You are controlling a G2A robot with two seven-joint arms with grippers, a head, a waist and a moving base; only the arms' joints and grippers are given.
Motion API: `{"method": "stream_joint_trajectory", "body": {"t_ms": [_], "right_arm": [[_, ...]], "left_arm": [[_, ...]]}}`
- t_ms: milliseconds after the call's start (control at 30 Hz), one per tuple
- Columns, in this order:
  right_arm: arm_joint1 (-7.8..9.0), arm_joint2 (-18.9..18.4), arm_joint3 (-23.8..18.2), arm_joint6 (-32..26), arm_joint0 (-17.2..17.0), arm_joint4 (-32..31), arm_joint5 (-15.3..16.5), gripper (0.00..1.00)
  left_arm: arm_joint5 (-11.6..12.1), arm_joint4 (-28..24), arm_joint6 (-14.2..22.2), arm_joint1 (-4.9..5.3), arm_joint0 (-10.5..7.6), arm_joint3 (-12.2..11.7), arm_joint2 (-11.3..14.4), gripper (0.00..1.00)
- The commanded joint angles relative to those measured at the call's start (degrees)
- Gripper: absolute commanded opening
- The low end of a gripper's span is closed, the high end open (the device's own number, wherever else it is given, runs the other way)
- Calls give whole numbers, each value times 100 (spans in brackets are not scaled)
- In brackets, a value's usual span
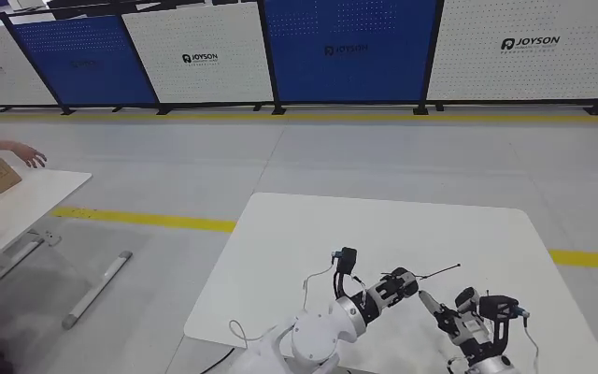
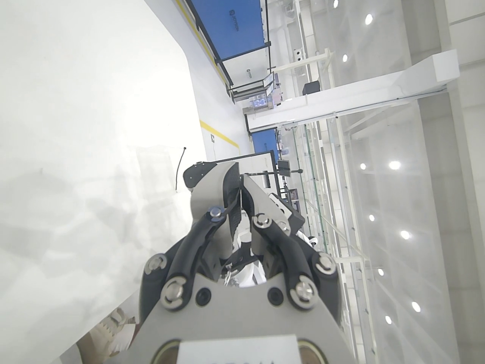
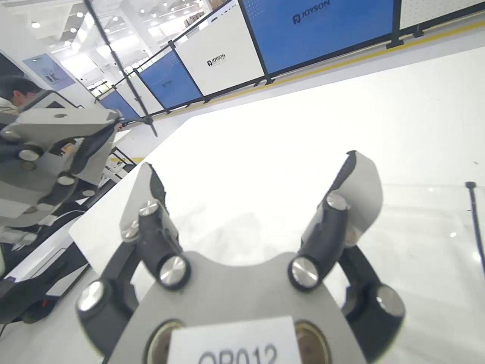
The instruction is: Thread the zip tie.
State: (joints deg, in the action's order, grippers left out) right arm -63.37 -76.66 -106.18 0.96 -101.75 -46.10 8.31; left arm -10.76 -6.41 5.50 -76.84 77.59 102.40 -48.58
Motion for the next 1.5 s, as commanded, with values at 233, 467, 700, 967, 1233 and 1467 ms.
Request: {"method": "stream_joint_trajectory", "body": {"t_ms": [233,467,700,967,1233,1467], "right_arm": [[-22,17,7,-159,45,5,112,36],[-33,6,-8,-165,41,24,320,40],[-39,-43,-72,-164,-8,-18,420,41],[-57,-59,-129,-101,-47,-62,440,36],[-80,-40,-119,-93,-34,-66,439,30],[-93,-67,-118,-79,-44,-72,458,16]], "left_arm": [[-4,79,-54,-12,-3,3,45,0],[-50,253,-68,-32,-44,-17,177,0],[-85,401,-123,-59,-73,-57,308,0],[-91,489,-121,-83,-97,-90,400,0],[-111,580,-180,-114,-121,-161,495,0],[-123,652,-266,-126,-98,-156,506,0]]}}
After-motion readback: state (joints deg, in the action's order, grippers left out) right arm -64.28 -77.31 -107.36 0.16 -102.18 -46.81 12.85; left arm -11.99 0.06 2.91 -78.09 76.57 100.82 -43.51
